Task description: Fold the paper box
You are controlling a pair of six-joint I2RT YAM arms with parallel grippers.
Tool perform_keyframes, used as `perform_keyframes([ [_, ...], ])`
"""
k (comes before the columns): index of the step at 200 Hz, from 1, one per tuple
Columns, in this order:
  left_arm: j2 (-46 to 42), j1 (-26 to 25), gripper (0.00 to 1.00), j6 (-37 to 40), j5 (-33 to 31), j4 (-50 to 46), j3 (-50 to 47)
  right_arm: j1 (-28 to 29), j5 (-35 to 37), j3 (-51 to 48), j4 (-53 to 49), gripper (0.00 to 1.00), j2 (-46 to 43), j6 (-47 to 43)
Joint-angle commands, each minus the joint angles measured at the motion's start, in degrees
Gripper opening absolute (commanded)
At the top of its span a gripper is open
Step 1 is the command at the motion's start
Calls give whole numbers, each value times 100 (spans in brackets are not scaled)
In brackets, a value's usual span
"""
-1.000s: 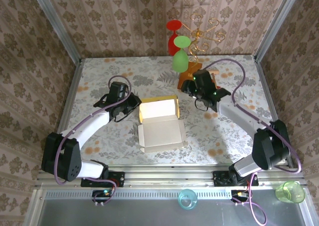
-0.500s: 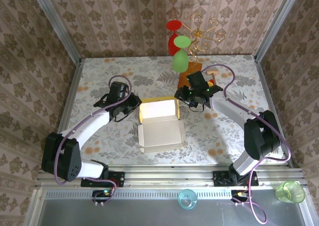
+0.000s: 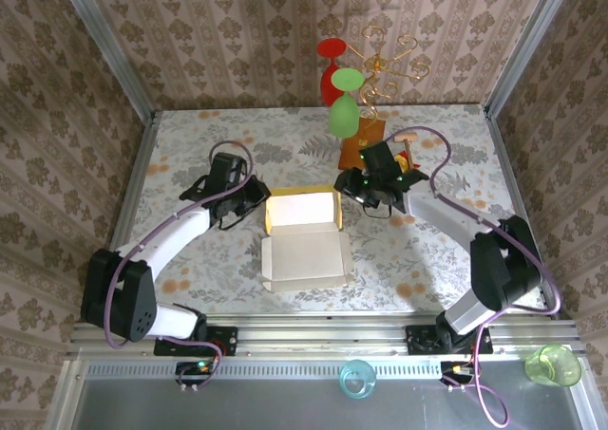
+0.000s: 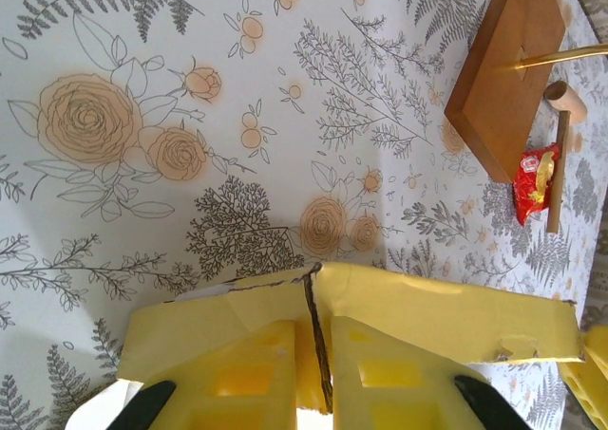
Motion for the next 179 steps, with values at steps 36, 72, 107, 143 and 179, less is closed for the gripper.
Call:
perform_keyframes([
  [36, 207, 62, 13, 784, -51, 14, 361, 137, 614, -1166, 791, 52, -1248, -1393],
  [72, 154, 57, 13, 1174, 109, 557, 180, 248, 763, -1337, 881, 54, -1451, -1426],
  [107, -145, -34, 12, 975, 167, 1323, -563, 272, 734, -1012, 736, 56, -1181, -1059],
  [143, -454, -67, 12, 915, 77, 1775, -1052, 281, 581, -855, 829, 57, -1032, -444],
  [179, -674, -100, 12, 864, 61, 1857, -1341, 290, 568, -862, 865, 58, -1020, -67],
])
